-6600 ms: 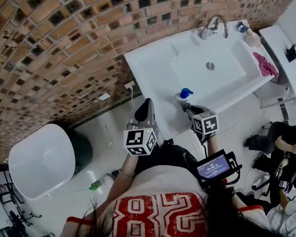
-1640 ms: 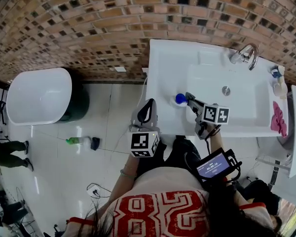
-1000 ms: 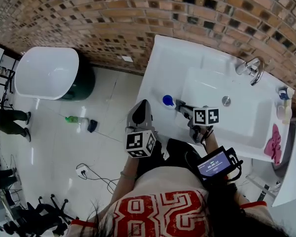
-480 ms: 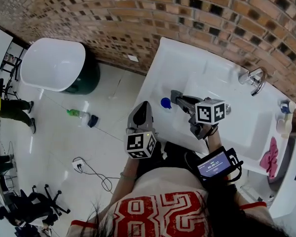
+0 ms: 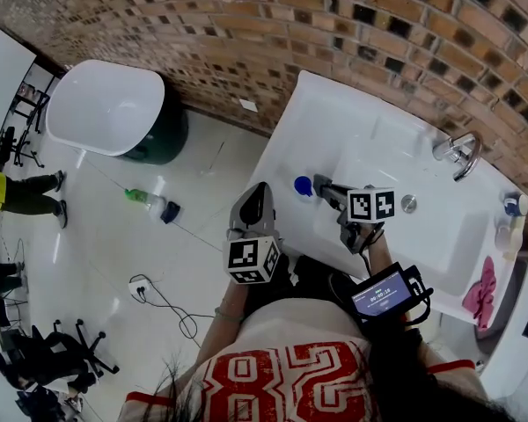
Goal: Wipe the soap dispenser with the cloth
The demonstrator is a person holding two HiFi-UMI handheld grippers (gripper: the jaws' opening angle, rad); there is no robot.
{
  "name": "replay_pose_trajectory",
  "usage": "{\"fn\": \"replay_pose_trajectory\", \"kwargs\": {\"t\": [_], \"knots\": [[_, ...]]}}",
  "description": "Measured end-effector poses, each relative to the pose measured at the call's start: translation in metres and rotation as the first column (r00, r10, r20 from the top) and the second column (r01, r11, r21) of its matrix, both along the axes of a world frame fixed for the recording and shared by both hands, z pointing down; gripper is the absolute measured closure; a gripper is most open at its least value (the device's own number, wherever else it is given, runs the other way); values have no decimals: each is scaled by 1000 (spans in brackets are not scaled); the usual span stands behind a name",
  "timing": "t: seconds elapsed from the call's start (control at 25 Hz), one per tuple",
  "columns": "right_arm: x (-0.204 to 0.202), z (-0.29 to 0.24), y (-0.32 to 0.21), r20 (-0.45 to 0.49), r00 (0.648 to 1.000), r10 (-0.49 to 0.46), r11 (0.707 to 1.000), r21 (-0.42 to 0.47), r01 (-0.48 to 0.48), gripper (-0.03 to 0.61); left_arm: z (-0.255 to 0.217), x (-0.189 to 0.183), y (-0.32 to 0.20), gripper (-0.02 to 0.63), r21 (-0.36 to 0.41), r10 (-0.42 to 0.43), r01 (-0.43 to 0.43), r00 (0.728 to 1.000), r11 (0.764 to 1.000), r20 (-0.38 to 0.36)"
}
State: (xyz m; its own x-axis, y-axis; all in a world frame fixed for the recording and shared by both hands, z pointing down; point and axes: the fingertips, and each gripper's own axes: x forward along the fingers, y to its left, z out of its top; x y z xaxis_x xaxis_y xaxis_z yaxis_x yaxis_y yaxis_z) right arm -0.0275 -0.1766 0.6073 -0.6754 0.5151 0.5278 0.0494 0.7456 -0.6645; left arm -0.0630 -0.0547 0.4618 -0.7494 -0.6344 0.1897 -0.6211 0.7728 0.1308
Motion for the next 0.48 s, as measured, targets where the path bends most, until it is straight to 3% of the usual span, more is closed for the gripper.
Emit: {"fn": "replay_pose_trajectory", "kwargs": {"t": [0.28, 0.48], "knots": [[11, 40, 3, -97, 995, -9, 1000, 24, 11, 528, 2, -1, 3, 611, -5, -9, 9, 1000, 1000, -4], [11, 40, 0, -97, 995, -18, 999, 25, 20, 528, 4, -2, 4, 611, -11, -11, 11, 1000, 1000, -12]]}}
